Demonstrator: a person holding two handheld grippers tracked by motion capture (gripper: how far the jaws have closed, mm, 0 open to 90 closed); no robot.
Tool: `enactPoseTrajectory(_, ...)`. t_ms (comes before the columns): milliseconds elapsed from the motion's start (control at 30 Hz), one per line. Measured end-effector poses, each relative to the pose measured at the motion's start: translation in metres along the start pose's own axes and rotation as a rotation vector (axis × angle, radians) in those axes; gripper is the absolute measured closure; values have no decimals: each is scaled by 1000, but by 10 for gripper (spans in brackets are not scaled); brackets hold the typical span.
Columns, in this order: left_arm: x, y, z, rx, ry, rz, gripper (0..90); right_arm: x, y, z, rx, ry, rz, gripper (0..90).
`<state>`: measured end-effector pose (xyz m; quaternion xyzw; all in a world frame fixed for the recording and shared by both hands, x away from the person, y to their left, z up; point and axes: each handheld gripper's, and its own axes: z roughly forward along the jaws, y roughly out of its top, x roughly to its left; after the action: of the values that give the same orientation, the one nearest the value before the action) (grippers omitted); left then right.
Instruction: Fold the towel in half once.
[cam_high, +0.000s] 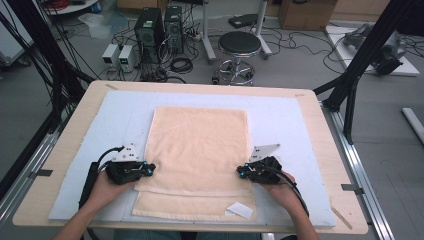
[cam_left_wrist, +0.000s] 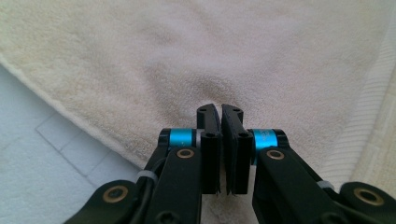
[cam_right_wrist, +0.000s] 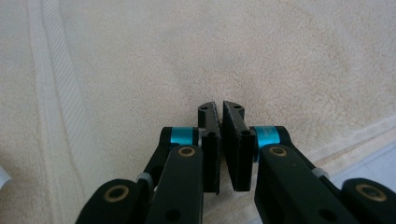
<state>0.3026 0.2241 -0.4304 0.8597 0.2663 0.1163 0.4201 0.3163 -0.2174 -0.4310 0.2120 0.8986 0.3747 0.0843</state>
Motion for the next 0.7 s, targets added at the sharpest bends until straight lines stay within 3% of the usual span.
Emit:
enactPoseTrajectory(167,-3,10,-12,-30,19,27,858,1,8,-10,-2,2,-10,864)
enactPoseTrajectory(233,-4,14,-17,-43,28,32,858,2,12,-15,-8,-9,-37,864)
enactPoseTrajectory(400,-10,22,-32,-70,23,28,858,7,20,-33,-36,-10,-43,864)
enactPoseTrajectory(700,-34,22,-55,-89,-18,48,858,36,20,-65,-83,5,-74,863)
